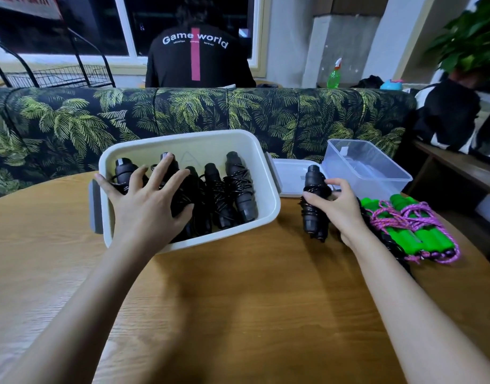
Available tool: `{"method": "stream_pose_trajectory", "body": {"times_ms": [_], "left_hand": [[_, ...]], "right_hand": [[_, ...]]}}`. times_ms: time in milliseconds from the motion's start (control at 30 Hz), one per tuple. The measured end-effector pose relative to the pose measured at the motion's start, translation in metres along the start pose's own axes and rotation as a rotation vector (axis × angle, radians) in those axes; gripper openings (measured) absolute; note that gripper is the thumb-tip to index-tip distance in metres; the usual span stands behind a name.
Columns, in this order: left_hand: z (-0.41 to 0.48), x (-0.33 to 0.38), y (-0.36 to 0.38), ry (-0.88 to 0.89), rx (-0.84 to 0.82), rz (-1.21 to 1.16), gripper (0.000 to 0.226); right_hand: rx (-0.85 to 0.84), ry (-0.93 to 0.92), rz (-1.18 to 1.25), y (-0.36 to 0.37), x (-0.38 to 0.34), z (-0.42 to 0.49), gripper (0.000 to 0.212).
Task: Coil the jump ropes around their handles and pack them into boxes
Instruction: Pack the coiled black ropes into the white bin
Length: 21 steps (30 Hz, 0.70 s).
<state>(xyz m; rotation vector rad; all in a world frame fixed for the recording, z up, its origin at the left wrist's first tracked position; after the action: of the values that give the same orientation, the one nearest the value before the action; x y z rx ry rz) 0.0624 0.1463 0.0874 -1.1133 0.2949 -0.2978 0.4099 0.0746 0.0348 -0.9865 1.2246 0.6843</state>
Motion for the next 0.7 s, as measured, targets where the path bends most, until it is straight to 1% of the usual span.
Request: {"method": "stream_pose_trajectory", "body": {"times_ms": [67, 133, 200, 233, 333, 433, 500, 633, 700], "left_hand": [[-0.001, 0.000, -0.001, 0.004, 0.009, 0.000, 0.061], [-0.002, 0.001, -0.001, 0.002, 0.011, -0.001, 0.062], [-0.004, 0.002, -0.001, -0.002, 0.017, -0.001, 0.063], [-0.005, 0.003, -0.002, -0.001, 0.022, -0.005, 0.062], [-0.006, 0.002, -0.003, -0.003, 0.034, -0.010, 0.060], [-0.006, 0.002, -0.003, -0.015, -0.001, 0.009, 0.068], [-0.006, 0.002, -0.003, -0.018, -0.020, 0.011, 0.072], [-0.006, 0.001, -0.004, -0.015, -0.034, -0.010, 0.078], [-0.006, 0.000, -0.004, -0.014, -0.028, -0.022, 0.078]], "right_hand": [[-0.014, -0.042, 0.121, -0.006, -0.014, -0.010, 0.057], [-0.038, -0.123, 0.200, -0.008, -0.037, -0.021, 0.053], [-0.105, -0.203, 0.268, 0.000, -0.063, -0.033, 0.049], [-0.155, -0.229, 0.283, 0.008, -0.075, -0.037, 0.050], [-0.334, -0.261, 0.260, 0.049, -0.104, -0.049, 0.062], [-0.477, -0.269, 0.223, 0.100, -0.113, -0.054, 0.057], [-0.513, -0.263, 0.201, 0.128, -0.113, -0.052, 0.057], [-0.552, -0.241, 0.143, 0.165, -0.105, -0.039, 0.077], [-0.573, -0.231, 0.120, 0.177, -0.096, -0.035, 0.082]]}}
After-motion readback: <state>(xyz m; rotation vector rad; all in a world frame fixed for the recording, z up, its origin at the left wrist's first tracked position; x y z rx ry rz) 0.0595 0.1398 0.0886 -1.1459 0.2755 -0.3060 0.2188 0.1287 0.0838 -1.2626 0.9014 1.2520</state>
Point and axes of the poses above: each hand's wrist, its own z-axis towards the middle knuckle, its own y-axis out of the palm, x = y × z, the point moved 5 cm from there along z, towards the middle knuckle, and after that the axes turned 11 degrees about -x, right-handed, at the moved point
